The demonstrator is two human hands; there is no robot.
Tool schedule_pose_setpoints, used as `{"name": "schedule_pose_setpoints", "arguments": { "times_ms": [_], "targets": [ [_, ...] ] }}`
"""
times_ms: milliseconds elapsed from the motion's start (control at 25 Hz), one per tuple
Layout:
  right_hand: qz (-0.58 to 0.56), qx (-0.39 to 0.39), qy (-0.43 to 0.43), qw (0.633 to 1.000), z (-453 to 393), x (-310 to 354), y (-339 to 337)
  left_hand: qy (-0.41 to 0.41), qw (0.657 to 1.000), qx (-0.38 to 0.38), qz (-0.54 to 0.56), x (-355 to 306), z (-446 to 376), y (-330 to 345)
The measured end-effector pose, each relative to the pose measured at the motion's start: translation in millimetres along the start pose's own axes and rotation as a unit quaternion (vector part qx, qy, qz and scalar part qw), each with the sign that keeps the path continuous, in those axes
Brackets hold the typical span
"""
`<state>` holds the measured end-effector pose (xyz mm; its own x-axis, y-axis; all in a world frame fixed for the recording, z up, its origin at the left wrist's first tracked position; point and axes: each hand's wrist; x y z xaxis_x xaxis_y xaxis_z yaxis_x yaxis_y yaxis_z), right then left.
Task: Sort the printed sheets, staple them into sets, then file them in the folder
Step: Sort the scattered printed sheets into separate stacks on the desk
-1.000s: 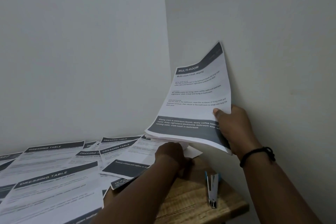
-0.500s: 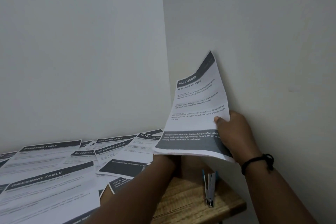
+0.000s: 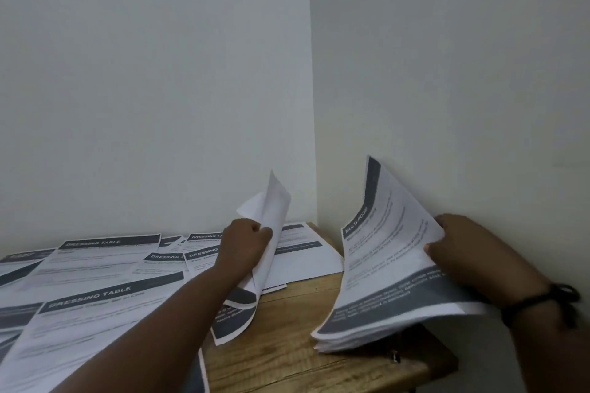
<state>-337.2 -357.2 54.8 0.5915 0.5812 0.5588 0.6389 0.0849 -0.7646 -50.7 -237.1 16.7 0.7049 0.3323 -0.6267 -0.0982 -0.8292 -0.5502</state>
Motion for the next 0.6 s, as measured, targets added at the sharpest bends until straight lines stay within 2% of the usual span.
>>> {"name": "schedule_pose_setpoints", "arguments": {
  "times_ms": [160, 240, 280, 320, 400, 480, 520, 560, 600],
  "targets": [
    [0.037, 0.002, 0.018, 0.999, -50.5, 29.4, 19.7, 0.014, 0.999, -0.036, 0.03, 6.9, 9.4, -11.9],
    [-0.048, -0.017, 0.052, 0.997, -73.2, 37.2, 29.3, 0.024, 0.999, -0.037, 0.024, 9.1, 14.5, -7.1],
    [-0.159, -0.04, 0.081, 0.983, -80.2, 40.5, 36.6, 0.029, 0.999, -0.026, 0.021, 12.9, 17.1, -2.1],
    [-0.293, -0.068, 0.108, 0.948, -80.8, 45.5, 43.6, 0.038, 0.999, -0.01, 0.02, 18.4, 18.8, 4.3],
    [-0.523, -0.091, 0.135, 0.836, -73.0, 59.6, 49.3, 0.033, 0.999, 0.013, 0.012, 24.8, 22.6, 12.1],
    [-0.663, -0.052, 0.142, 0.733, -65.0, 74.2, 45.9, 0.044, 0.999, 0.013, 0.014, 27.8, 24.3, 17.9],
    [-0.703, -0.021, 0.143, 0.696, -61.4, 80.9, 40.8, 0.051, 0.998, 0.023, 0.007, 27.1, 25.9, 19.4],
    [-0.72, 0.007, 0.14, 0.679, -58.7, 85.5, 36.6, 0.064, 0.997, 0.041, -0.011, 24.8, 28.5, 19.7],
    [-0.71, 0.023, 0.135, 0.691, -56.6, 88.5, 34.7, 0.078, 0.994, 0.065, -0.05, 21.1, 32.1, 20.6]
  ]
}}
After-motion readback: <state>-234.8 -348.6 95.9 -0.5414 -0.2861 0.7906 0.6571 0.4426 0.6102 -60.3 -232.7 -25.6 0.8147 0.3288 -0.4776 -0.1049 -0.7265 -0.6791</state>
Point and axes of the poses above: each hand's wrist, its own z-axis away from the middle knuckle, its own y-axis out of the palm, x = y × z, and after that the axes turned 1 degree about -x, right-handed
